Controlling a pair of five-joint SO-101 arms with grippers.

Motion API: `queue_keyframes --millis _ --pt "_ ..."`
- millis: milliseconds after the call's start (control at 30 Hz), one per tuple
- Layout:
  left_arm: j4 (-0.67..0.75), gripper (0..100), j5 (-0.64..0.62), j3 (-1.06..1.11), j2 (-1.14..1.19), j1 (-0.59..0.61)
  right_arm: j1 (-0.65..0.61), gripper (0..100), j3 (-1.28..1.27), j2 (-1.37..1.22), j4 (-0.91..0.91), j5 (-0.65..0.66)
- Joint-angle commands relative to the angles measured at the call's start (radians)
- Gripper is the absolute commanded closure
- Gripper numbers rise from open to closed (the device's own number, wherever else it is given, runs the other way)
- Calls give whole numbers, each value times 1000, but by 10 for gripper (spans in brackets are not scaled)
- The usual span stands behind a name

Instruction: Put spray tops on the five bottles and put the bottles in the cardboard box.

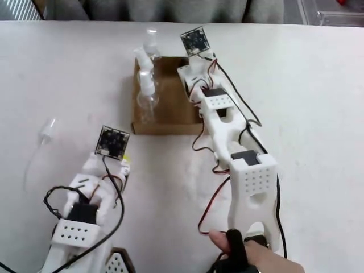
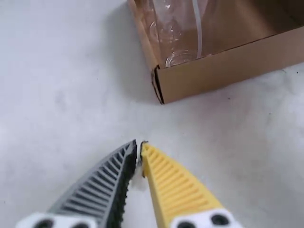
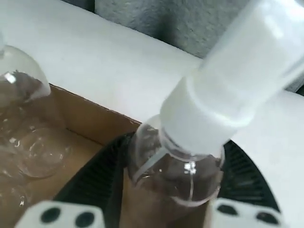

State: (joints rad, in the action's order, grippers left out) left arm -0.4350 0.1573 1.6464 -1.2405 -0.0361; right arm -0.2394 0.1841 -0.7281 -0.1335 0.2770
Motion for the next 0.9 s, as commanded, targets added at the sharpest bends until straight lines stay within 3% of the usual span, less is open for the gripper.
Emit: queue_keyframes --millis 0,867 --pt "34 980 8 -8 -19 -12 8 729 -32 -2 -1 18" --pt "34 980 8 -8 -19 -12 8 724 -31 5 38 17"
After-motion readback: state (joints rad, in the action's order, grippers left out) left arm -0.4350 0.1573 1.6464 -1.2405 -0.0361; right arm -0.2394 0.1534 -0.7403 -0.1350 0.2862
